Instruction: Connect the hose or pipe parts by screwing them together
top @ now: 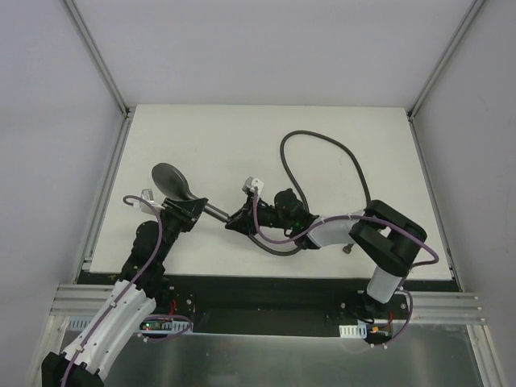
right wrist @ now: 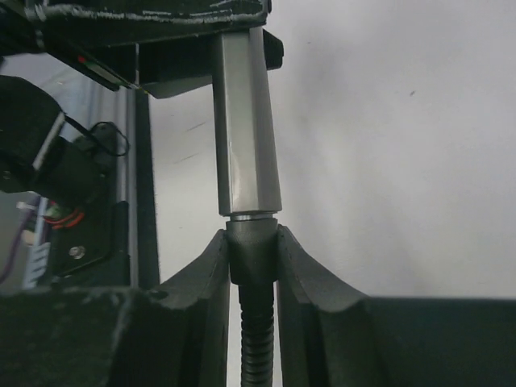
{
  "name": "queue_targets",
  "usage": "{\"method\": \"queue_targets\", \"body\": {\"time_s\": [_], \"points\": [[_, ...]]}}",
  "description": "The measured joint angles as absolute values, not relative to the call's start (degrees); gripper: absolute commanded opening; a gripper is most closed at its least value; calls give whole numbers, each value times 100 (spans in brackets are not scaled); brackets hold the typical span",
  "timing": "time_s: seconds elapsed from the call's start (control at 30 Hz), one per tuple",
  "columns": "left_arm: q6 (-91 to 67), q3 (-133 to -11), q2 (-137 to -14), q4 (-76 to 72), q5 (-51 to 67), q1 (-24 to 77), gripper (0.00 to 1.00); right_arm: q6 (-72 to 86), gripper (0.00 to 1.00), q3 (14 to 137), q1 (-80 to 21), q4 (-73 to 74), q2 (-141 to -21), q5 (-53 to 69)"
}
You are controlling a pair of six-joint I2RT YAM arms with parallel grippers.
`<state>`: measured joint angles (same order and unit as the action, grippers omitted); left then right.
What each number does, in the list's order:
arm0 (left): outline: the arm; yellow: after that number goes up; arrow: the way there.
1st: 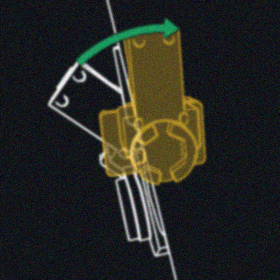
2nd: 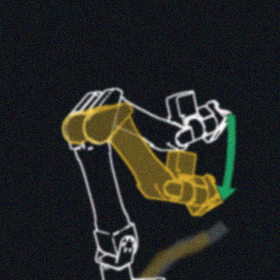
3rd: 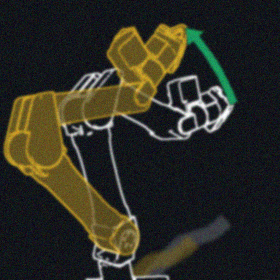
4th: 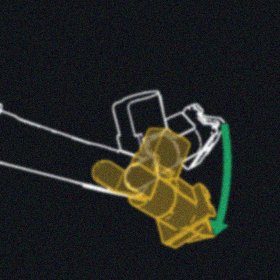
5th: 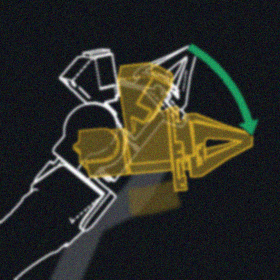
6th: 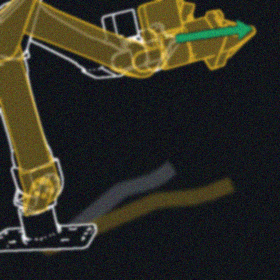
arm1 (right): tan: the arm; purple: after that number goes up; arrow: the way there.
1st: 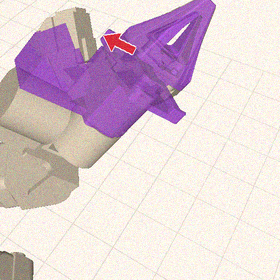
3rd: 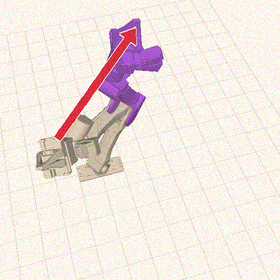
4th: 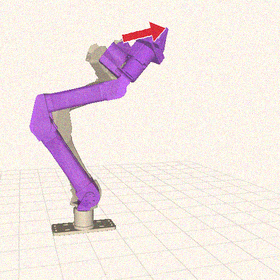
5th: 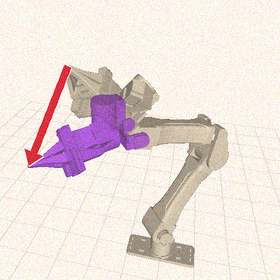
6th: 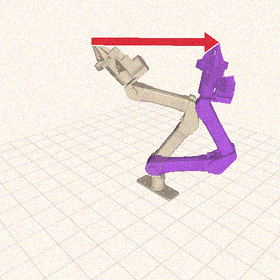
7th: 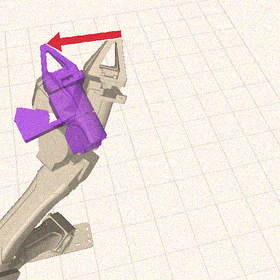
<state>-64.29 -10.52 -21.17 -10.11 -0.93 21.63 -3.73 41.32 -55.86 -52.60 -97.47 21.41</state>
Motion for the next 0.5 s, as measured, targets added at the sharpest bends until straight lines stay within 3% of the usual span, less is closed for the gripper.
{"method": "queue_targets", "body": {"time_s": [0.2, 0.3, 0.33, 0.37, 0.4, 0.5], "points": [[-6226, -279, -2141, -2440, 23, 2128, 0, 1323, 1, 4108, -5131, -6414, -10532, 3378], [-6167, -237, -2257, -2615, 113, 2128, 0, 1857, 29, 4106, -5048, -6672, -10694, 3658], [-6160, -248, -2283, -2624, 119, 2128, 0, 1957, 44, 4091, -5041, -6720, -10702, 3684], [-6147, -294, -2307, -2574, 132, 2128, 0, 2021, 50, 4064, -5041, -6785, -10702, 3684], [-6123, -397, -2335, -2412, 150, 2132, 0, 2099, 64, 4040, -5039, -6820, -10700, 3662], [-6018, -1013, -2585, -1623, 209, 2180, 0, 2010, 79, 3865, -5022, -6973, -10547, 3341]]}}
